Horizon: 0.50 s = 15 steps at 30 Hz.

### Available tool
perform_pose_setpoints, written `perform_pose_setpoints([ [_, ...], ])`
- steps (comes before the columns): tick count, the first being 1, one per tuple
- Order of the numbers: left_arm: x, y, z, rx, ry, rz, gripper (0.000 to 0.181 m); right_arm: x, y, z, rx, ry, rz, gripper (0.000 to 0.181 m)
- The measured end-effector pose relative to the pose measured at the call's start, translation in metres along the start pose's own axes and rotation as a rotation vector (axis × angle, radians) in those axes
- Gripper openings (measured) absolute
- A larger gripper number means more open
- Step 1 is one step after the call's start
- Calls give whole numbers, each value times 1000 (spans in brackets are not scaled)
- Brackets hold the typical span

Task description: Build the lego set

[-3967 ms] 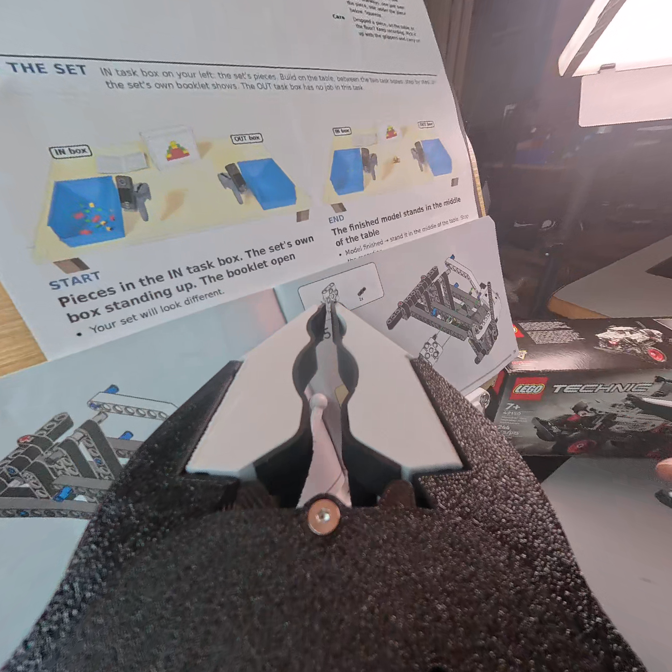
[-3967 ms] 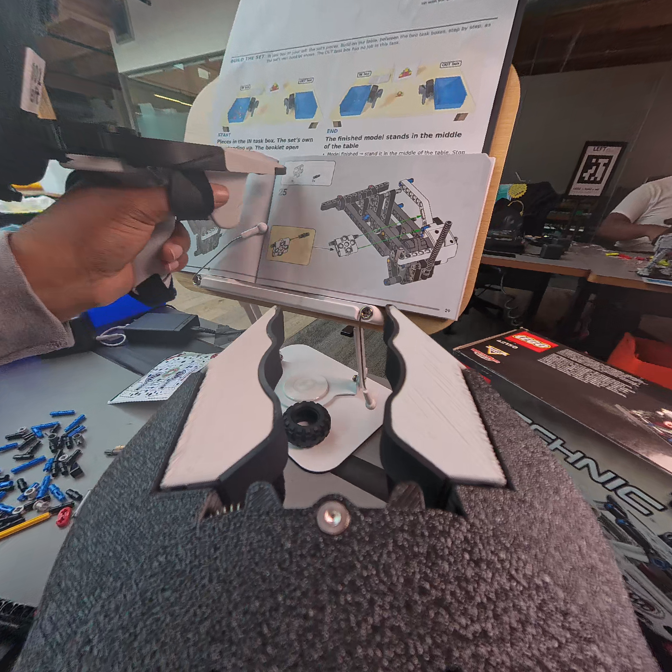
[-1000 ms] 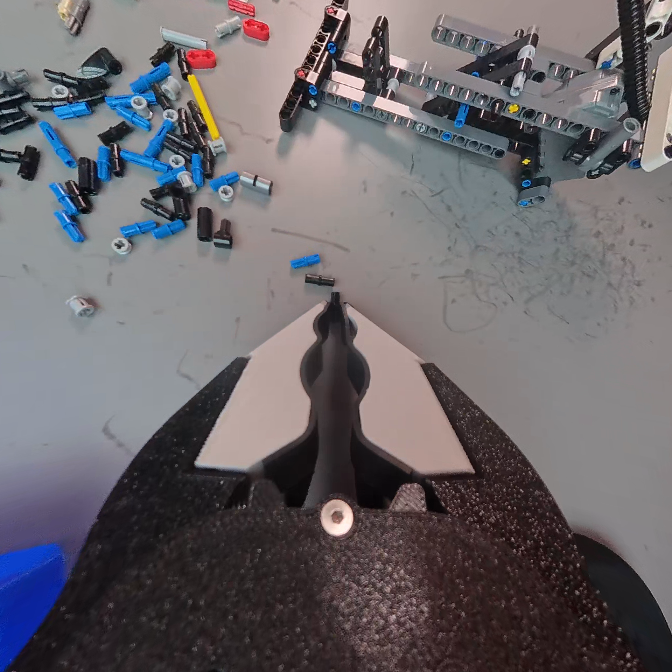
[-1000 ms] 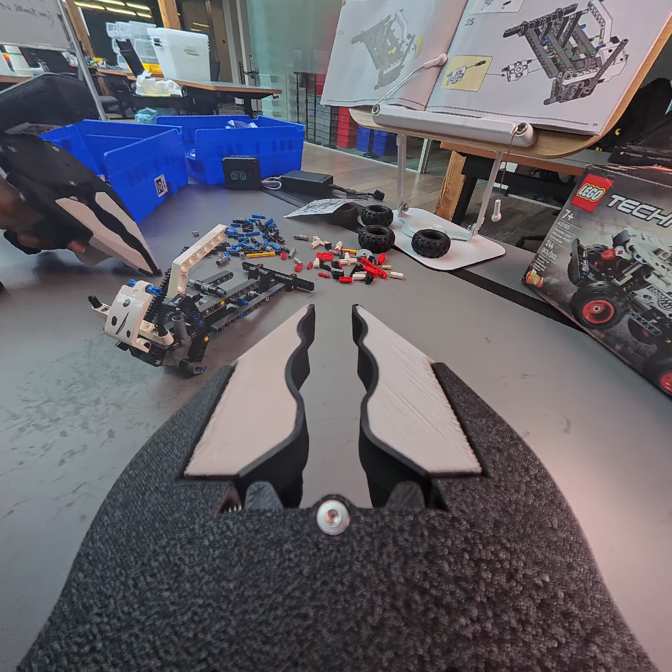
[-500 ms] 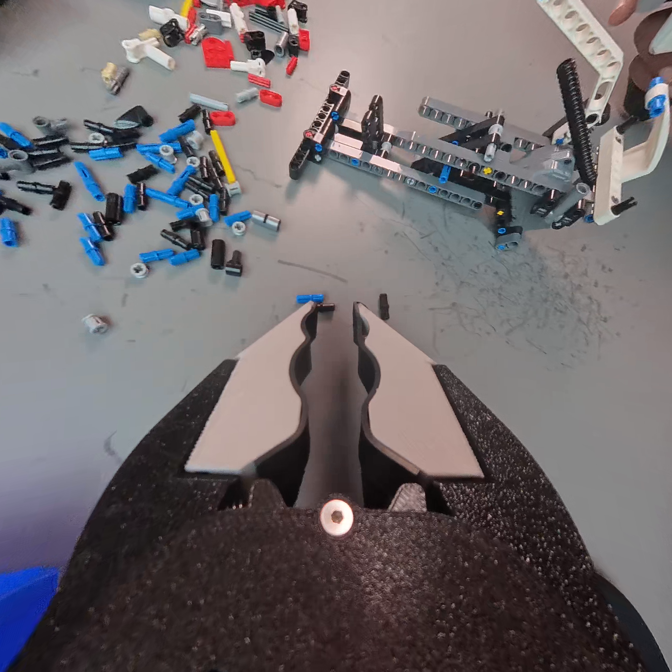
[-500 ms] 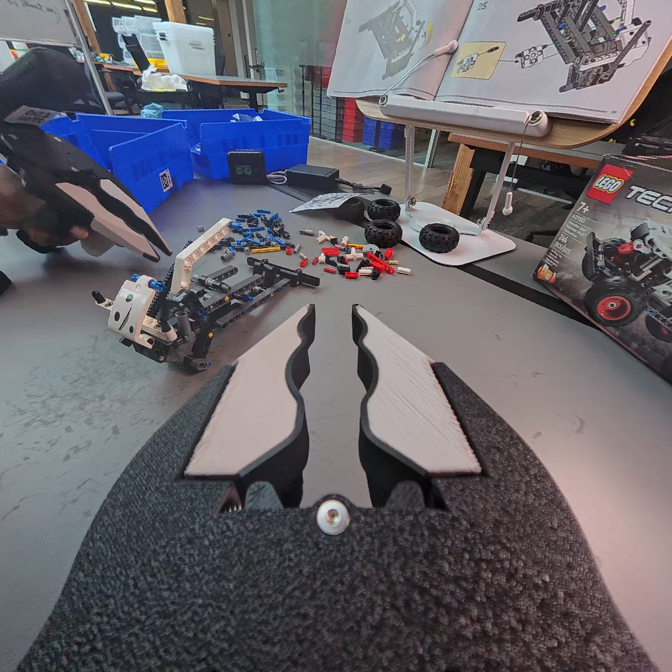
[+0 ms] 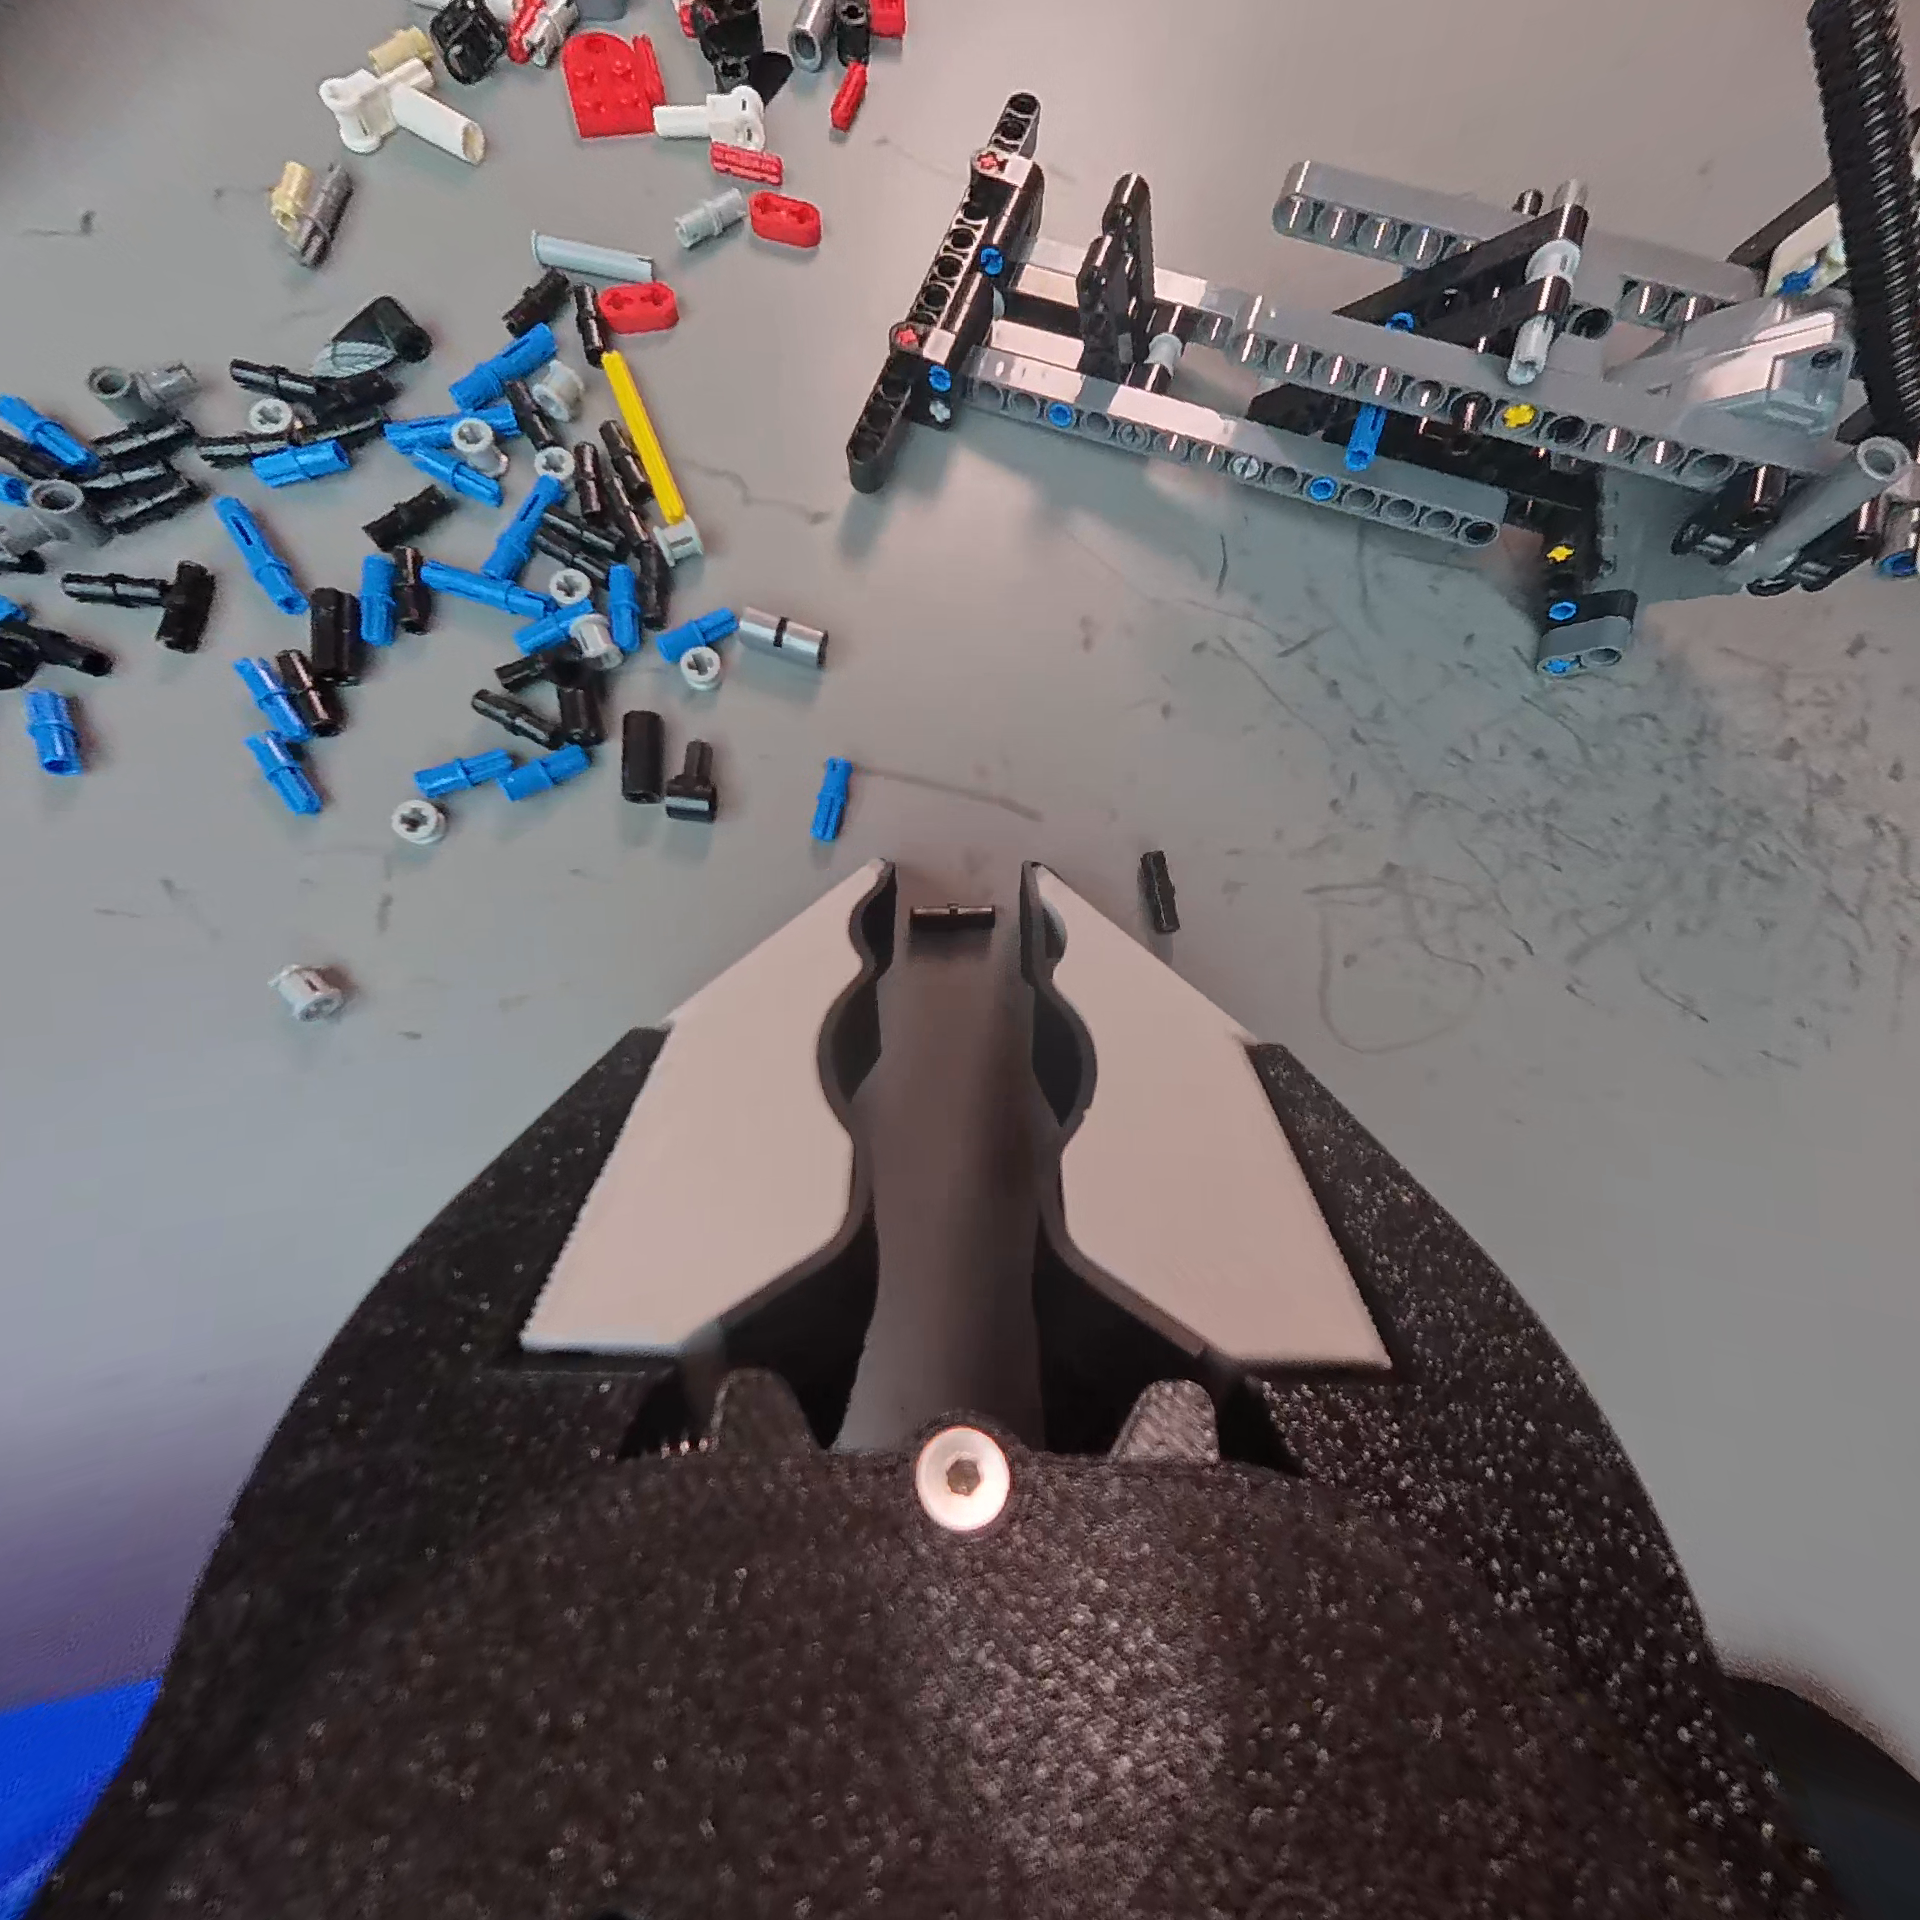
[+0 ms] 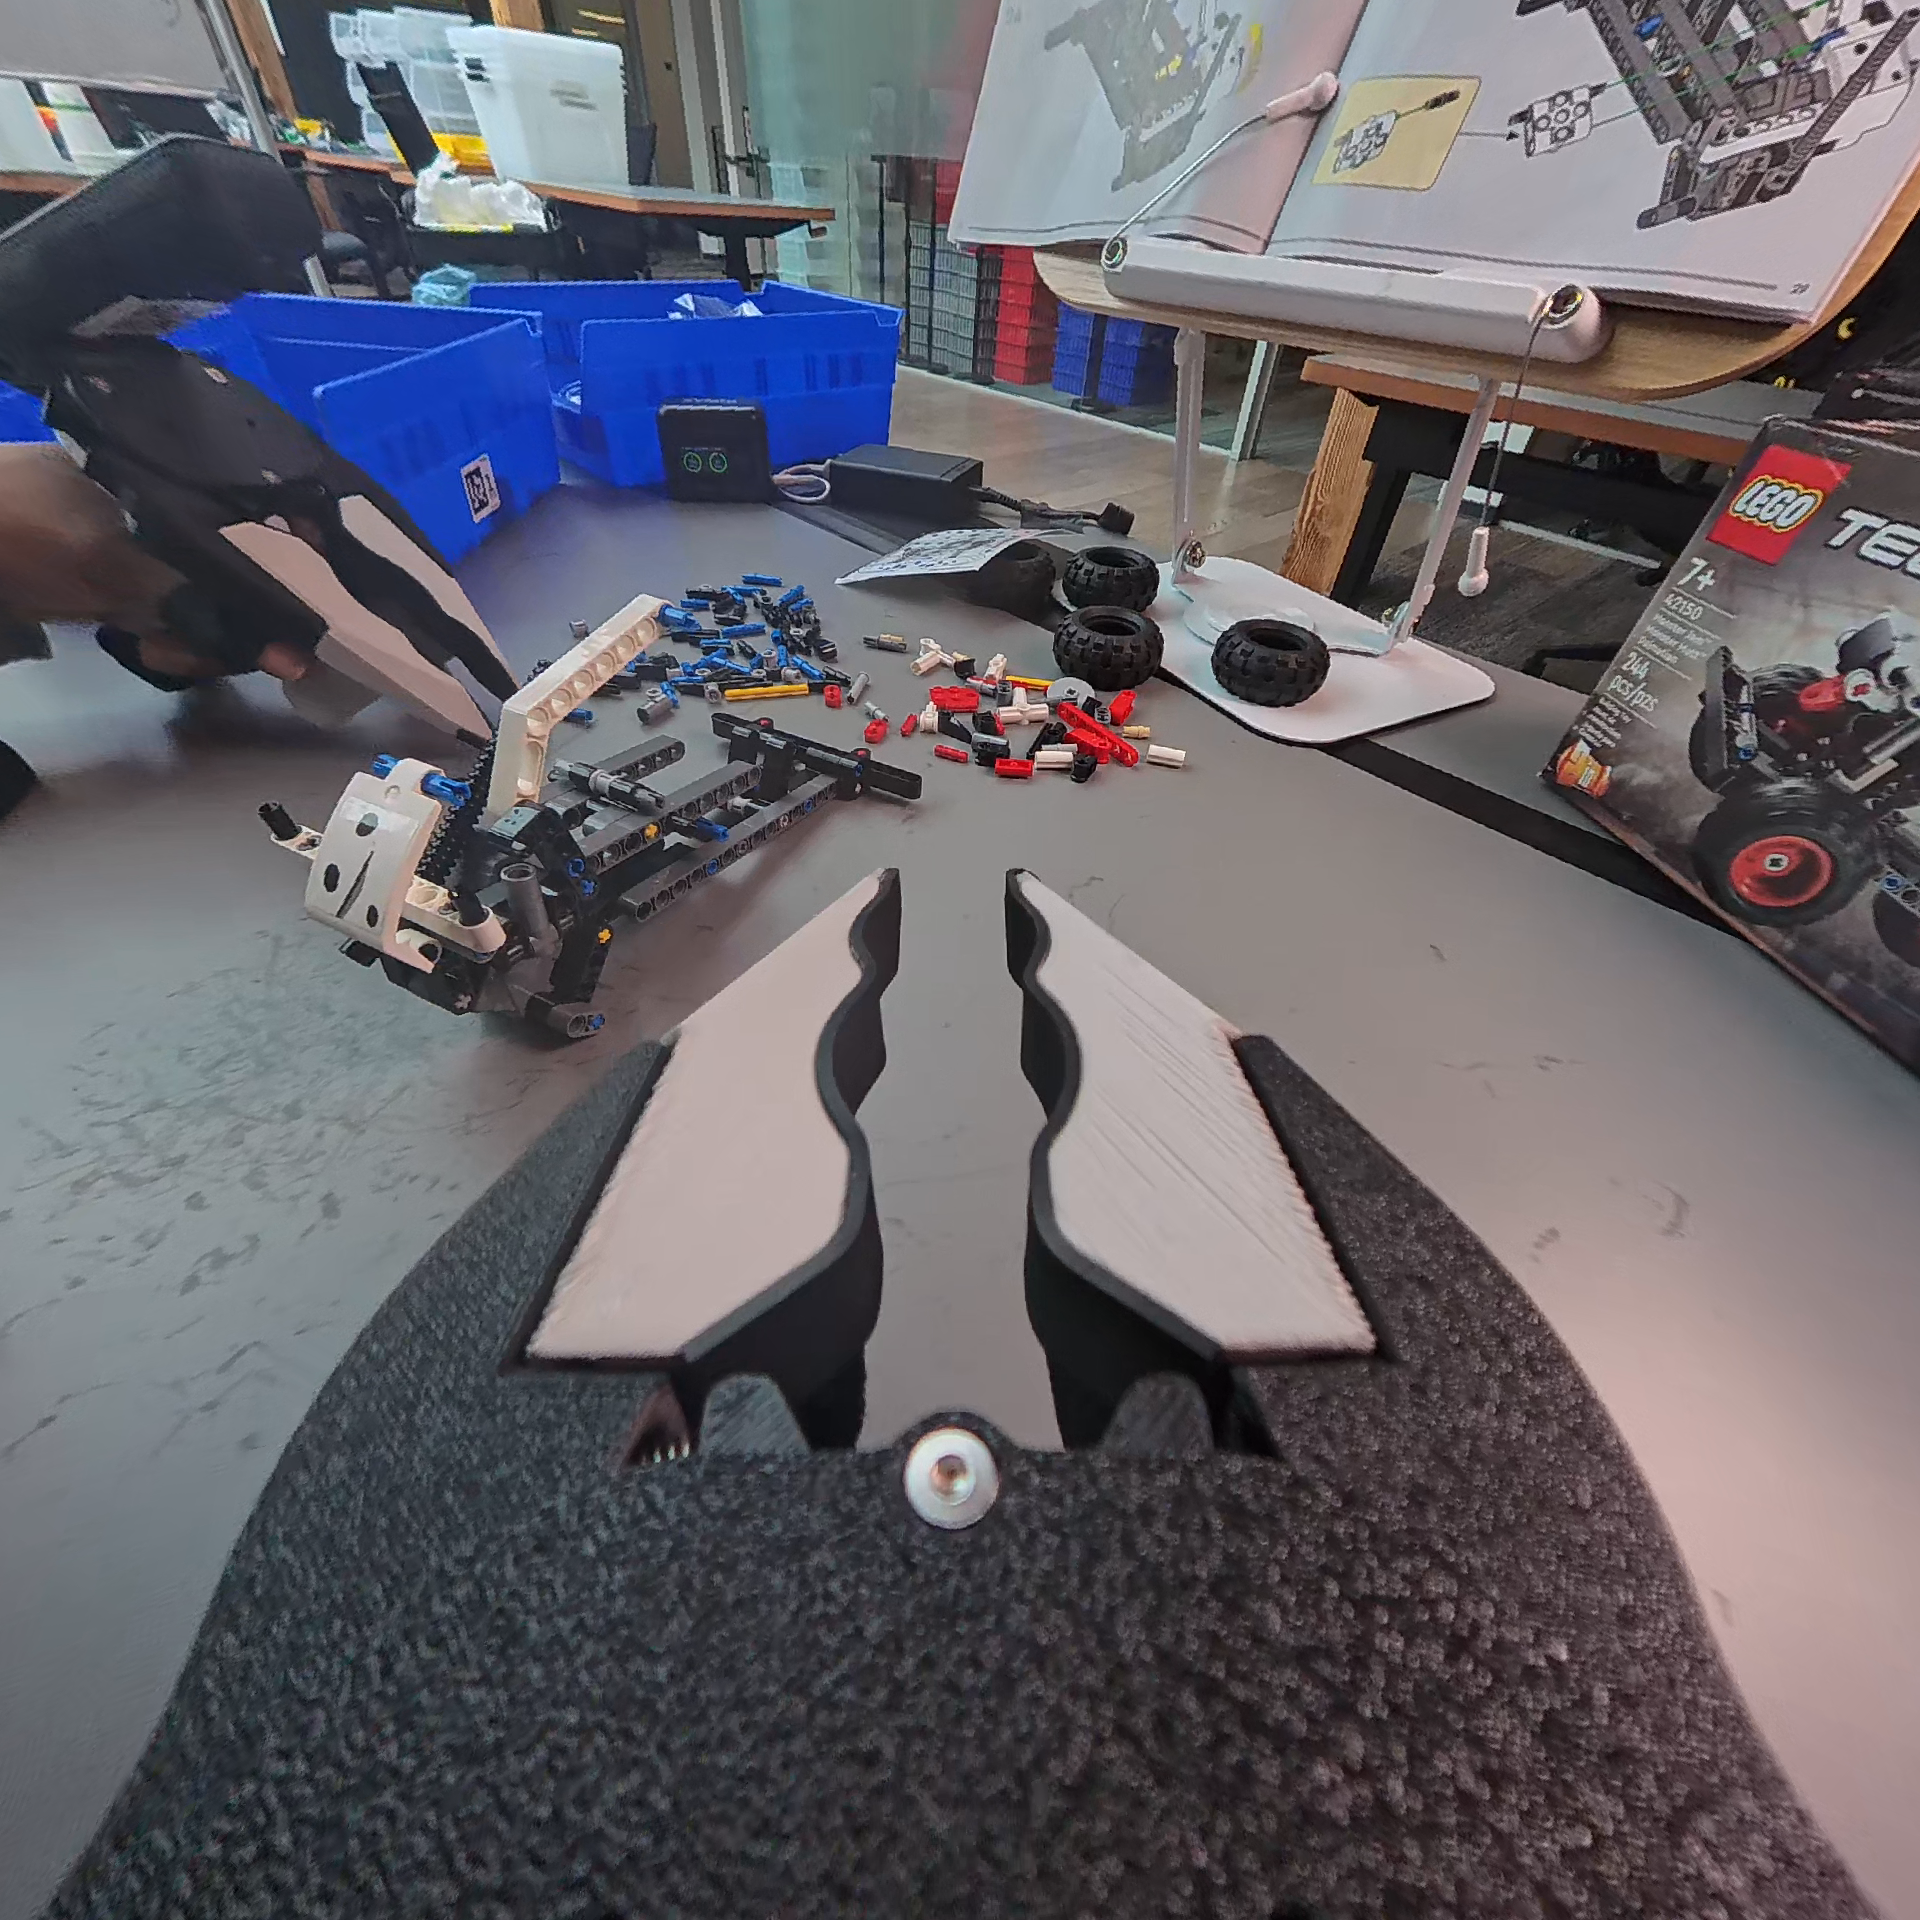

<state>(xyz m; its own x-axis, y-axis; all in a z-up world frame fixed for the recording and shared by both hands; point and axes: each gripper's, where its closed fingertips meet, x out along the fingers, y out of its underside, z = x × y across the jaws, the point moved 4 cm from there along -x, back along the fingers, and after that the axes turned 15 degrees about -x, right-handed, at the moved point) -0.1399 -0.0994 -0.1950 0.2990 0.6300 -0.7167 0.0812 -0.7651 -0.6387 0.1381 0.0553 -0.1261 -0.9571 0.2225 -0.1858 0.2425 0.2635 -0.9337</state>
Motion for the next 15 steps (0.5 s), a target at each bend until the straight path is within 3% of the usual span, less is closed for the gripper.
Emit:
perform_pose_setpoints([
  [5,-4,6,-1,3,6,17,15,0,2,-2,4,2,5,19],
  [9,0,4,-34,28,162,0,15,-1,2,-2,-1,4,3,19],
  [15,13,10,-52,90,172,53,15,-2,0,-2,-9,7,1,19],
])
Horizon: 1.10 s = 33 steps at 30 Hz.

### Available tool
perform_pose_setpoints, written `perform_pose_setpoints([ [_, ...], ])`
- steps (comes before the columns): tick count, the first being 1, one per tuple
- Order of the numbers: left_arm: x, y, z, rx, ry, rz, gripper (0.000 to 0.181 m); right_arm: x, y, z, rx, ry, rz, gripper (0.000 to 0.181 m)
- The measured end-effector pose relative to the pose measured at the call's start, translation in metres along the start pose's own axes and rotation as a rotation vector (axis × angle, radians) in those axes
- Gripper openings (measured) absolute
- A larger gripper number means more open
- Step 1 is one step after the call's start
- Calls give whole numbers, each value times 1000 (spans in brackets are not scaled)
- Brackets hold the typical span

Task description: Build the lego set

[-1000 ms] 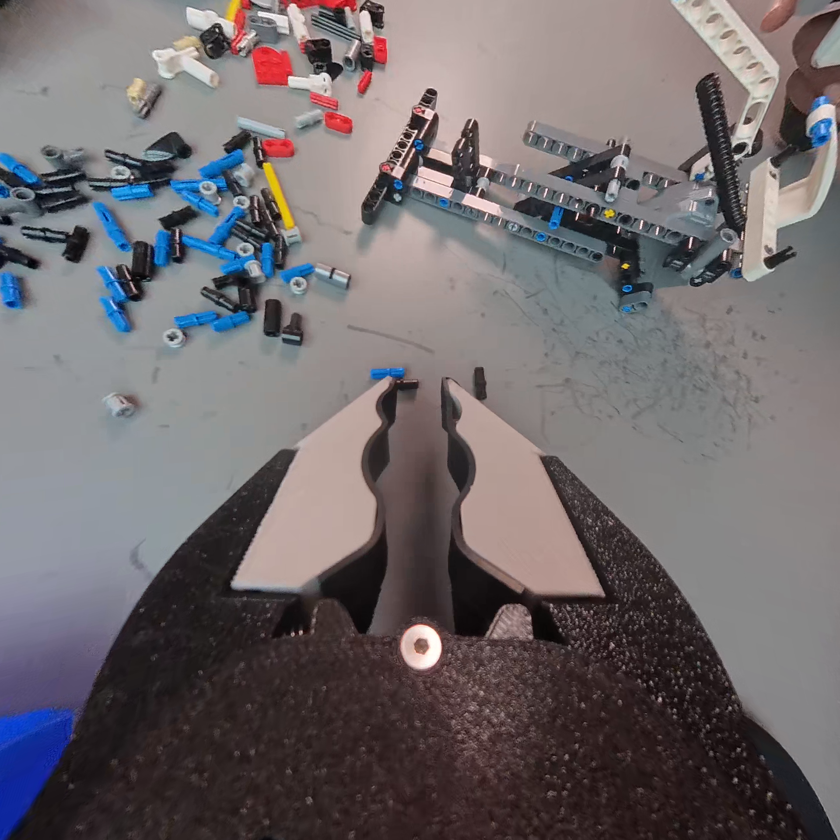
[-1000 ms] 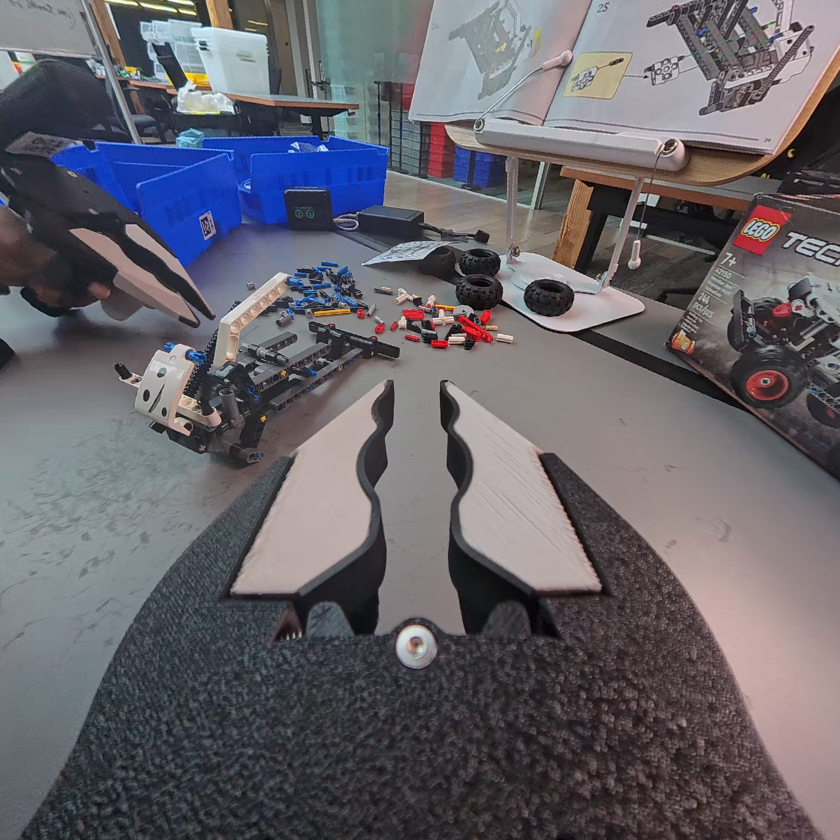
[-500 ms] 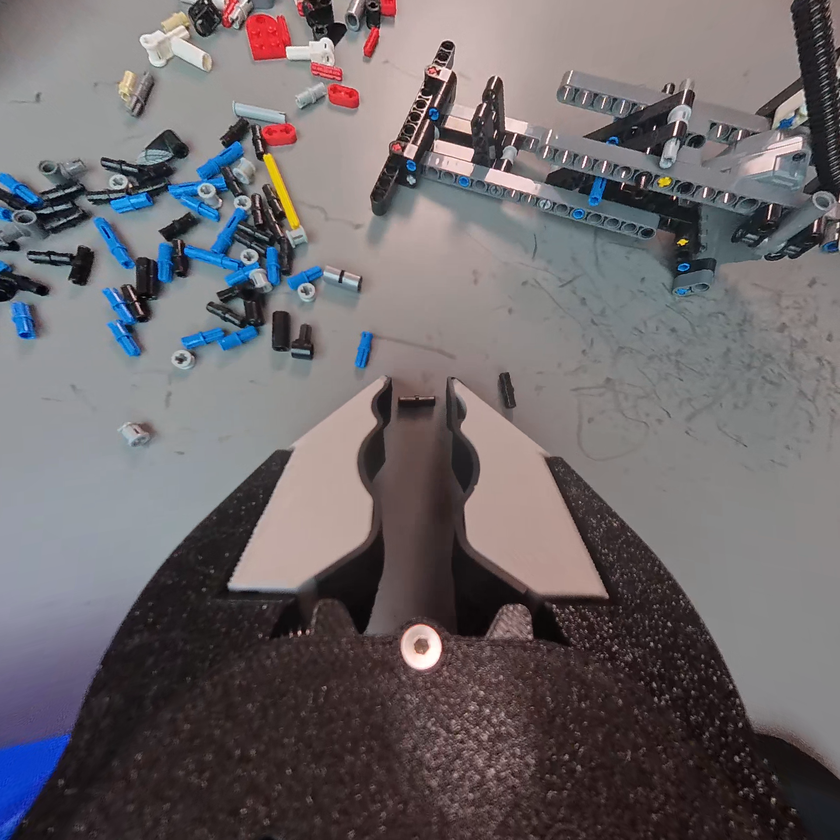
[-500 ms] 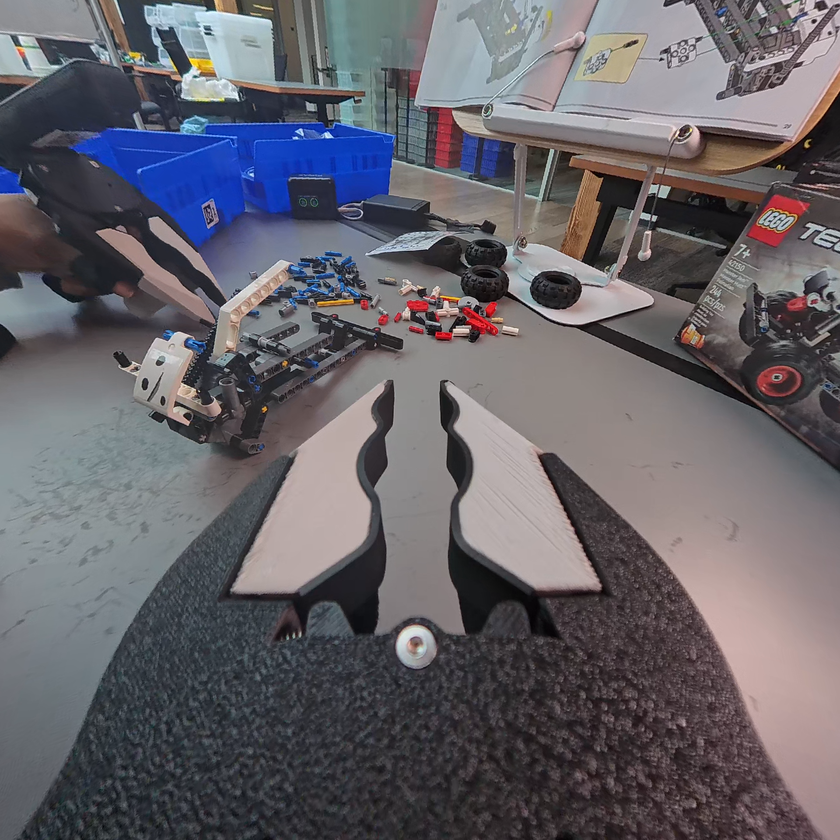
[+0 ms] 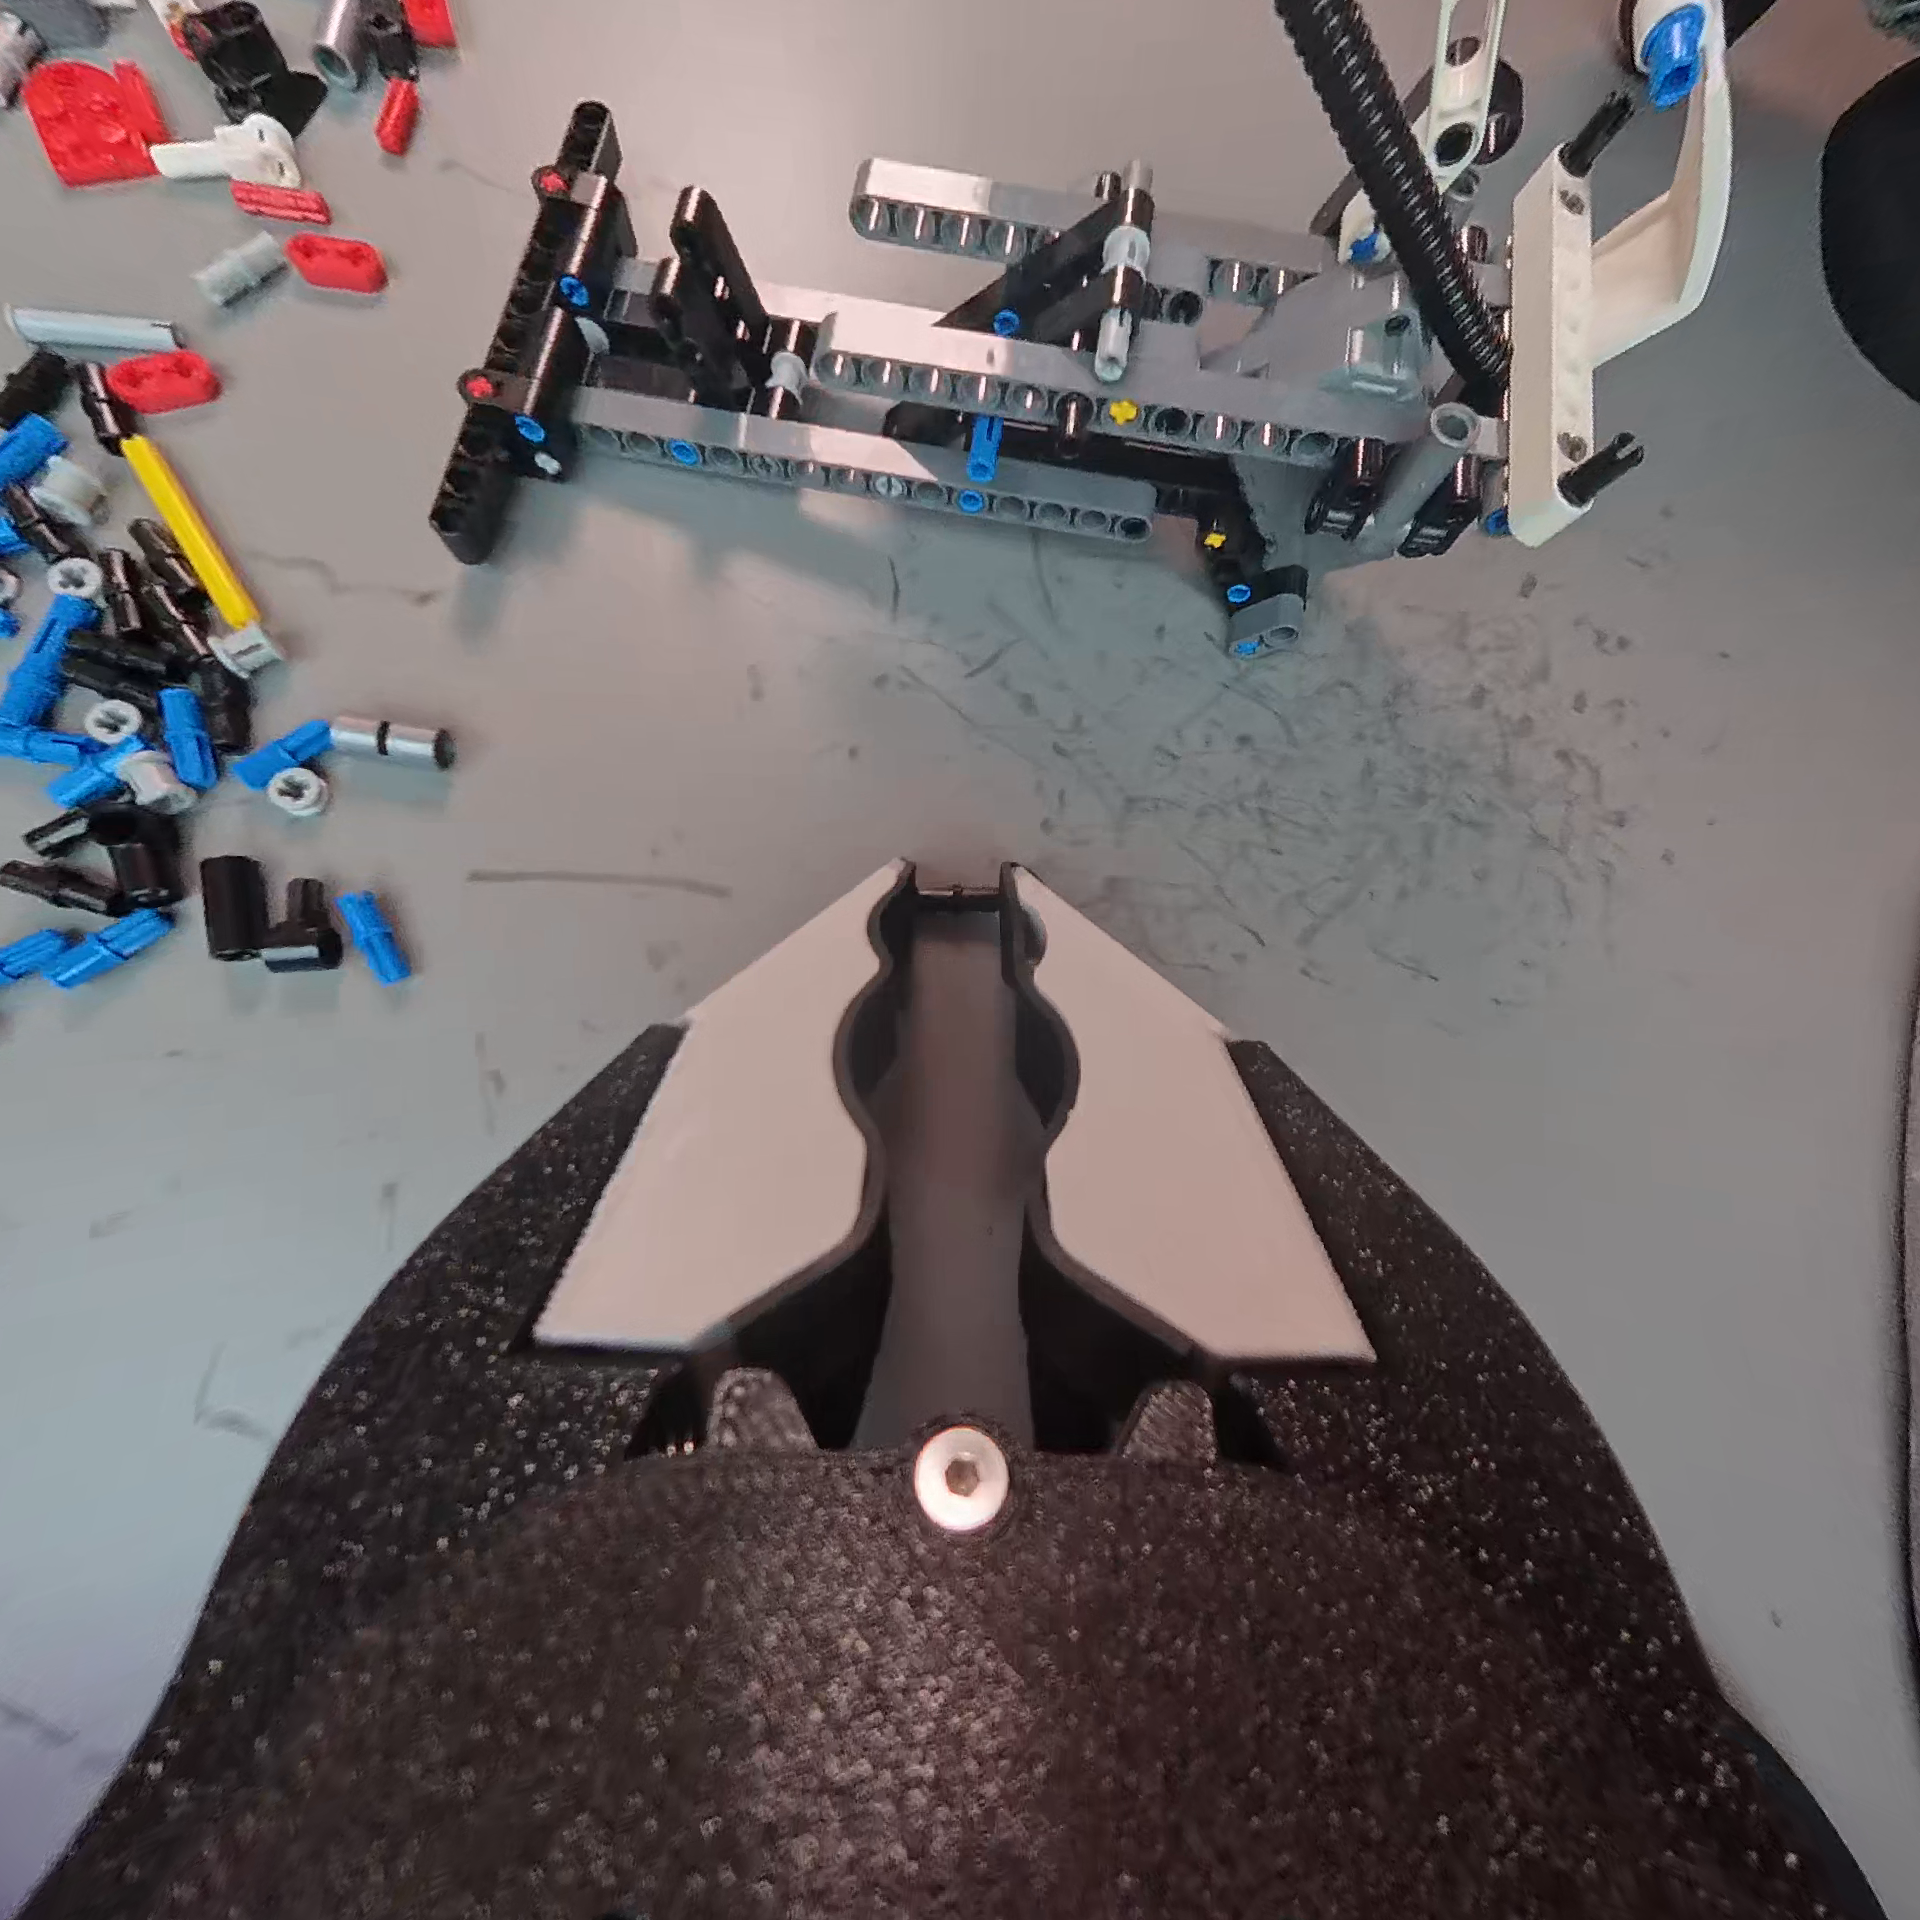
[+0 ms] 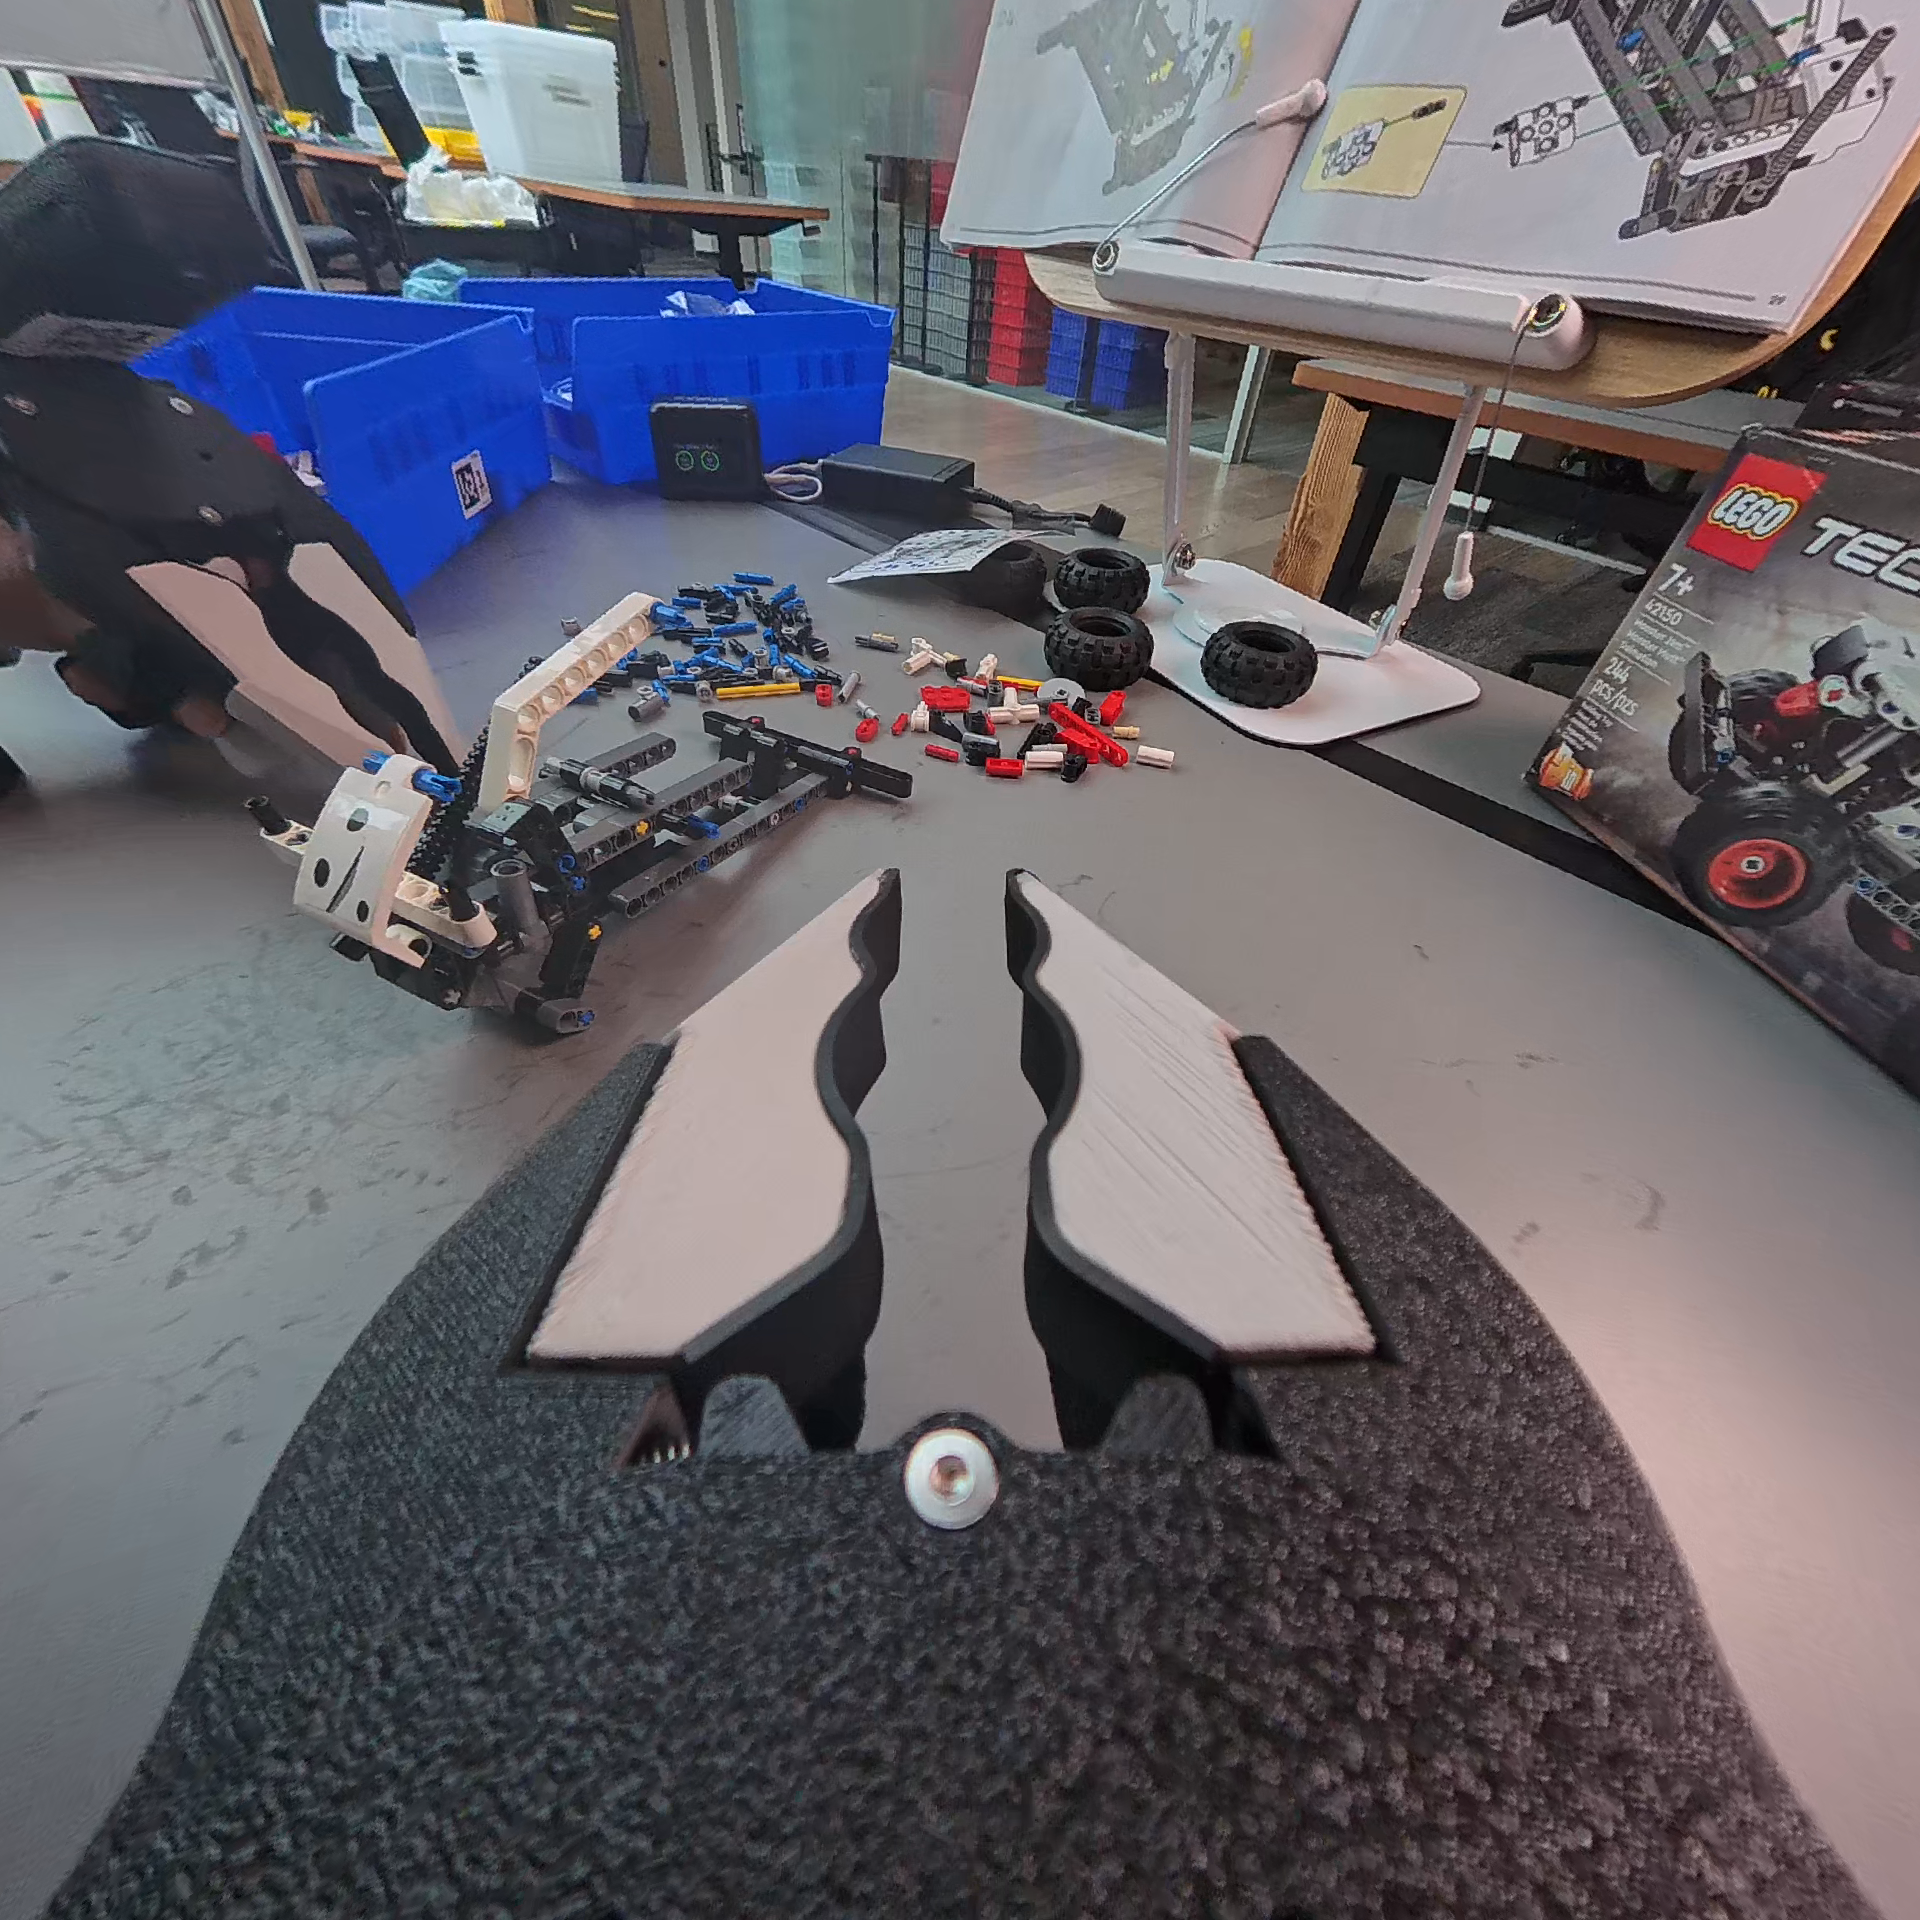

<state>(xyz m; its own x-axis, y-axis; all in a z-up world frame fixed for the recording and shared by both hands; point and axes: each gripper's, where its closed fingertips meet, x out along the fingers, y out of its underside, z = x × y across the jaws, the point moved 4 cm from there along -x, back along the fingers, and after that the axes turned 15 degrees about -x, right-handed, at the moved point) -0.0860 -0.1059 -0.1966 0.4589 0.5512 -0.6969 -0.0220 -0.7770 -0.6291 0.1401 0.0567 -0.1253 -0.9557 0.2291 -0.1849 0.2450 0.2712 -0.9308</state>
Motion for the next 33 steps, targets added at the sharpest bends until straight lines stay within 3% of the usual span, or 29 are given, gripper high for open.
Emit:
perform_pose_setpoints([
  [4,0,1,-1,13,-6,-2,17,0,0,1,-5,-3,1,19],
  [6,-1,0,-4,22,3,-15,28,0,-1,2,-9,-5,2,19],
  [10,-28,-21,-13,37,31,-174,43,-2,-3,1,-14,3,-4,19],
  [13,-95,-55,-13,77,-56,-490,38,-3,-5,0,5,13,-16,19],
  [15,-162,-68,1,112,-242,-714,29,-3,-7,0,14,13,-26,19],
  [17,-231,-66,33,84,-516,-808,21,-3,-9,3,18,6,-31,19],
  [19,-285,-53,75,-63,-718,-739,18,-3,-11,5,15,-3,-36,19],
  [20,-303,-45,96,-141,-763,-674,18,-3,-11,6,12,-6,-37,19],
  [22,-327,-31,133,-222,-799,-559,0,-3,-13,6,8,-6,-44,19],
  [25,-321,3,181,-342,-779,-210,0,-6,-17,6,-5,-11,-63,0],
  [28,-305,34,213,-384,-773,56,0,-10,-23,9,-19,-28,-103,0],
  [30,-288,54,220,-439,-689,220,18,-15,-33,17,-29,-104,-175,16],
  [33,-272,76,228,-442,-643,393,29,-17,-36,34,-41,-240,-173,62],
])
